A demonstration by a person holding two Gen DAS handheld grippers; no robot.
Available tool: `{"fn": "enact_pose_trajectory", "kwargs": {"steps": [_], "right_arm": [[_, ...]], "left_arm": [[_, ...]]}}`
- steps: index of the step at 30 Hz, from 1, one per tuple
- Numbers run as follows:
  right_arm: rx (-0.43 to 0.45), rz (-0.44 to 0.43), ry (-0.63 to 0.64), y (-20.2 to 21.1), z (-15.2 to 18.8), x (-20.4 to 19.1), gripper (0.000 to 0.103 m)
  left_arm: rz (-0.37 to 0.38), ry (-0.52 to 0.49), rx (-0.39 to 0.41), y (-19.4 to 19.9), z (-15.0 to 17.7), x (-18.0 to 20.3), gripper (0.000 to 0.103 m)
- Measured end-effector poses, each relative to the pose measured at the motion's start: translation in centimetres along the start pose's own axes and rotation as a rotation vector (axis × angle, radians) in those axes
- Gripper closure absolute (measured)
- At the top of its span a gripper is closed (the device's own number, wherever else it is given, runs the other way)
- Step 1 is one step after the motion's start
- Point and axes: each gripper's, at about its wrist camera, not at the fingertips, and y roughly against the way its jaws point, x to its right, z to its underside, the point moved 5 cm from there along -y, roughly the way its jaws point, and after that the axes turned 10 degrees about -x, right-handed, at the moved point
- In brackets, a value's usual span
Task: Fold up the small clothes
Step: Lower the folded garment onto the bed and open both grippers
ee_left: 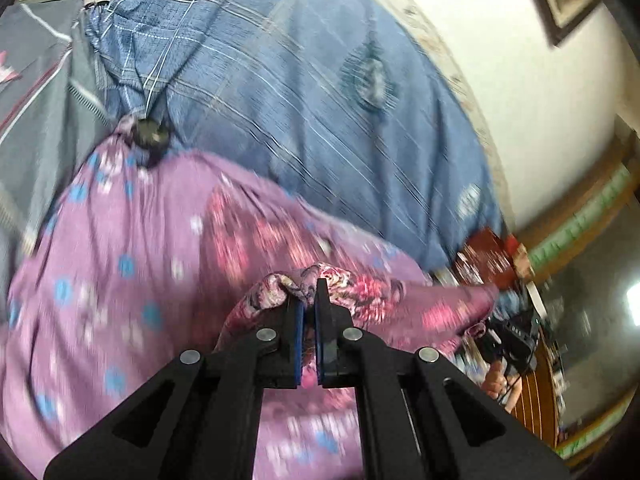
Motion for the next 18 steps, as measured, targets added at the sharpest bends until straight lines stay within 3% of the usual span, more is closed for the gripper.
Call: {"fn": "enact_pose_trajectory", "kwargs": {"steps": [3,5,9,11,12,14,16,18], "right_arm": [[0.028,0.036,-0.061,-4.6,-5.0,3.0,0.098],[0.034,0.077,-0.107,-8.0,-7.4,5.6,0.098],[-0.017,0.195,-0.212,-14.8,-9.3,12.4,0.093],[-0.067,0.181,-0.309,-16.9,-8.9,15.7,0.093],[-0.075,0.148,-0.344,-17.2,-8.8,16.7,0.093],[-0.061,0.096,-0.35,-16.8,-8.8,17.1,0.092],[-0.03,0.122,-0.309,-15.6,-9.2,16.2,0.084],[0.07,0.137,-0.259,-13.1,-9.6,14.3,0.048]], "left_arm": [[-0.045,0.015,-0.018,-4.8,-4.3,-1.9,0.101],[-0.073,0.07,-0.07,-9.6,-6.4,-4.4,0.101],[-0.167,0.154,-0.108,-15.6,-7.4,-9.4,0.1],[-0.129,0.219,-0.099,-16.2,-7.2,-11.2,0.099],[-0.066,0.268,-0.078,-15.9,-7.0,-12.3,0.097],[-0.033,0.326,-0.009,-14.1,-7.0,-13.4,0.091],[-0.041,0.351,0.092,-11.3,-7.3,-13.9,0.074],[-0.038,0.353,0.227,-7.2,-7.0,-13.2,0.063]]}}
